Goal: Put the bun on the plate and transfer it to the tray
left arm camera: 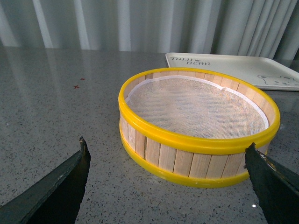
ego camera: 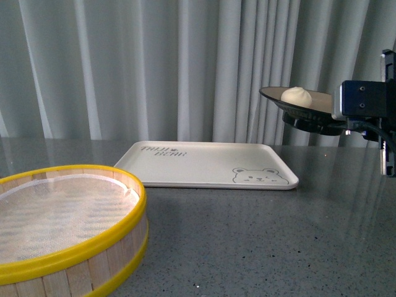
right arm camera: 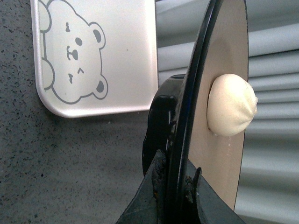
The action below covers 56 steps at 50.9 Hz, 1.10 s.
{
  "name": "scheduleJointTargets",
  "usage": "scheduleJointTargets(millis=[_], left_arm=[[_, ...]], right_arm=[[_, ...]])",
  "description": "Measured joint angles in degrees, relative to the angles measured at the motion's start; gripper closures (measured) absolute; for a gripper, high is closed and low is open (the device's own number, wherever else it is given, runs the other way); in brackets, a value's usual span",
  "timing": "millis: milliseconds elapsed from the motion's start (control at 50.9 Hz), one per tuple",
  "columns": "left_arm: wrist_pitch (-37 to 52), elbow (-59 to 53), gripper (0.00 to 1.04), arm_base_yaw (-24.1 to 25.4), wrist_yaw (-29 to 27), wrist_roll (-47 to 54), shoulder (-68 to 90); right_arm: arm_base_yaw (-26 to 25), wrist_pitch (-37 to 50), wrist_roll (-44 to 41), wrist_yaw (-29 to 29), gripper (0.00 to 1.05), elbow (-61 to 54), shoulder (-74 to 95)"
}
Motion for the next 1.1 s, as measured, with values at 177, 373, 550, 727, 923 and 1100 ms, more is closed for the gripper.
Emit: scheduleJointTargets(millis=[177, 373, 550, 727, 923, 1100], left_arm=[[0.0, 0.0, 0.07, 0.0, 0.0, 0.0, 0.0], [0.0, 0.0, 0.07, 0.0, 0.0, 0.0, 0.0], [0.0, 0.0, 0.07, 0.0, 0.0, 0.0, 0.0], [0.0, 0.0, 0.07, 0.0, 0.0, 0.0, 0.0], [0.0, 0.0, 0.07, 0.0, 0.0, 0.0, 0.0], [0.0, 0.0, 0.07, 0.0, 0.0, 0.0, 0.0]], right_arm=[[2.1, -5.4, -1.7, -0.8, 1.02, 6.3, 3.8], [4.9, -9.4, -2.6, -1.0, 1.02, 11.2, 7.5], [6.9, -13.6, -4.4, -1.0, 1.02, 16.5, 11.8], [8.1, -18.1, -6.2, -1.0, 1.02, 22.3, 16.4], [8.9, -22.5, -7.7, -0.9, 1.02, 29.5, 21.5], [9.5, -24.5, -7.6, -1.1, 1.02, 33.7, 24.5]])
